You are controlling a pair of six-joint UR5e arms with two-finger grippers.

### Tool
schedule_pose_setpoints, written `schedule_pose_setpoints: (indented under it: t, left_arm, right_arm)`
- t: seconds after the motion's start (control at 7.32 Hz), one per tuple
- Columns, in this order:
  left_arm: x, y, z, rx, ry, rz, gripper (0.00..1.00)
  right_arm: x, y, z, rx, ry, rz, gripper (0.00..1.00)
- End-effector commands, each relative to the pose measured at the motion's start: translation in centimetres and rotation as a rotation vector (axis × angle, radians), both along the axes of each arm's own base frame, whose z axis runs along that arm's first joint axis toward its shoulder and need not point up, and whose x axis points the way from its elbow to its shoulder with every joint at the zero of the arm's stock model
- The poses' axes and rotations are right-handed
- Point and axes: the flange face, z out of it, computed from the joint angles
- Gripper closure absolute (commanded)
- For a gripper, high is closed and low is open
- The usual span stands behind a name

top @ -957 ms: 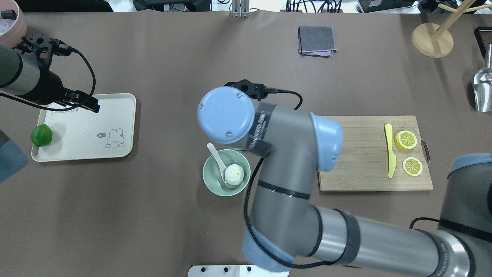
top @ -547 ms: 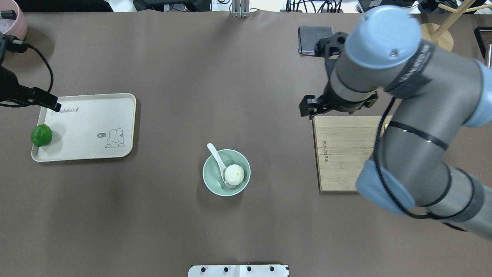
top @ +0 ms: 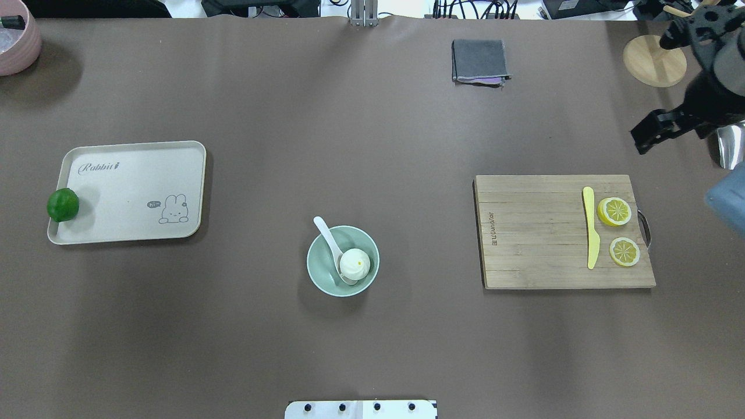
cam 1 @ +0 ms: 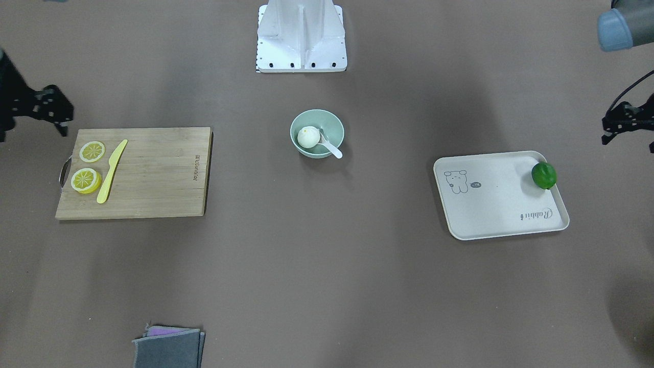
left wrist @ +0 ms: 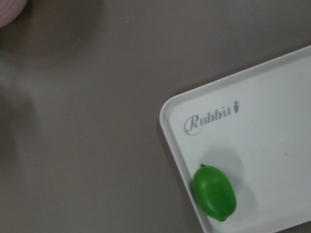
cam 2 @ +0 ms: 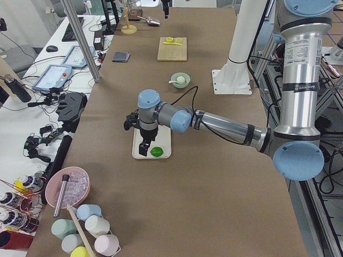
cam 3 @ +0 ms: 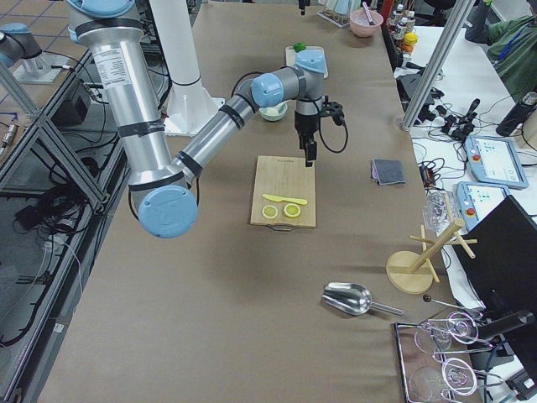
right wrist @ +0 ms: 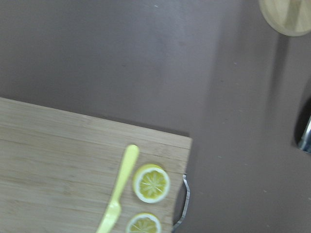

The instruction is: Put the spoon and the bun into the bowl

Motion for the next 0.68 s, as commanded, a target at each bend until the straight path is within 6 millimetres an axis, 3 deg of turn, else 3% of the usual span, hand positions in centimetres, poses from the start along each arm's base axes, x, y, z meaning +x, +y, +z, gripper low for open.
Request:
schedule_pose_setpoints:
  t: [0.0,0.14,0.27,0.41,0.55]
  left_arm:
    - [-4.9,0.4,2.3,-0.003,-0.037,0.053,0.02]
    - [-5.7,1.9,4.4,-0.041,-0.034,0.045,0.02]
    - [-5.6,2.3,5.0,-0.062,-0.011,0.047,0.02]
    - [-6.1,4.1,6.9,-0.089,-0.012,0.04,0.02]
    - [-8.7,4.4,7.3,-0.106,0.015,-0.023,0.02]
  right_arm:
    - [9.7,1.2,8.2,-0.037,-0.05,-0.07,0.0]
    - [12.6,2.3,11.0,-0.046,-0.055,-0.08,0.0]
    - [14.8,4.2,14.2,-0.094,-0.051,-0.068,0.0]
    - [16.6,4.9,16.2,-0.147,-0.094,-0.019,0.0]
    - [17.6,5.8,17.8,-0.184,-0.108,0.006,0.0]
